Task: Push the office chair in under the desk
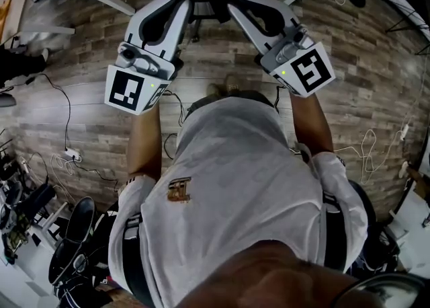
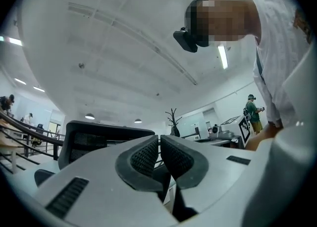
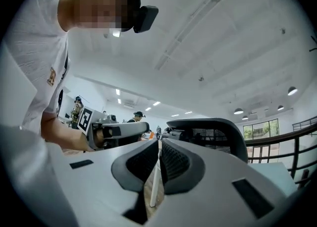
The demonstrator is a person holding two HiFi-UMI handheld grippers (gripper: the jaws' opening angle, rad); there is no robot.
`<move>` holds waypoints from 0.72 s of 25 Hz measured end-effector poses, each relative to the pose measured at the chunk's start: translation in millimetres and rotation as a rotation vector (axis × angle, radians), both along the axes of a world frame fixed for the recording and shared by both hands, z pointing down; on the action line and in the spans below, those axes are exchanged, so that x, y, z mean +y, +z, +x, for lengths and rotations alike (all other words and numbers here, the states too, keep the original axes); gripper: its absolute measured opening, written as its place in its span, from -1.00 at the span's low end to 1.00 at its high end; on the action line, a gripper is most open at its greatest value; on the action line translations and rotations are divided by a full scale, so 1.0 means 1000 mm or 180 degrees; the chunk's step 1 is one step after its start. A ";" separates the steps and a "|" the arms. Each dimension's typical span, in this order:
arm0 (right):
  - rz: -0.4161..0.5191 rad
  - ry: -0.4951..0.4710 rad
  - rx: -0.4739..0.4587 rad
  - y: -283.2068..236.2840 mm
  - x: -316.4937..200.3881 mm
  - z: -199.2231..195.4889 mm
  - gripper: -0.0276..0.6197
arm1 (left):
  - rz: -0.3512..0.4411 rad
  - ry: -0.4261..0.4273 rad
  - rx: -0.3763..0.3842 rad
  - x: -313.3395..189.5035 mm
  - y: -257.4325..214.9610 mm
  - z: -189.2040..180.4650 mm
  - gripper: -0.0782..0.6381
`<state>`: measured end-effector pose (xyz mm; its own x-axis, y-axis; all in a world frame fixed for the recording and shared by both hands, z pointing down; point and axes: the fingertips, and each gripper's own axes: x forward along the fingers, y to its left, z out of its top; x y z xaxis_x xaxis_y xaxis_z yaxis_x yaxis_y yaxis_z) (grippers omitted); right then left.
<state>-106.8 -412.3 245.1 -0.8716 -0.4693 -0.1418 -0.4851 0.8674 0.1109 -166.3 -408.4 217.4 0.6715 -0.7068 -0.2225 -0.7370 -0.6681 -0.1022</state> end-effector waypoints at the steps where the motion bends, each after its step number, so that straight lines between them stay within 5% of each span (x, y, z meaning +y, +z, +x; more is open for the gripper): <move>1: 0.0008 -0.0015 -0.0027 -0.001 0.003 -0.002 -0.77 | -0.0002 -0.0008 0.0009 0.002 0.000 0.002 -0.70; 18: -0.0122 -0.0142 -0.0283 -0.002 0.027 -0.005 -0.81 | -0.0039 -0.0003 -0.0031 0.021 0.006 0.028 -0.73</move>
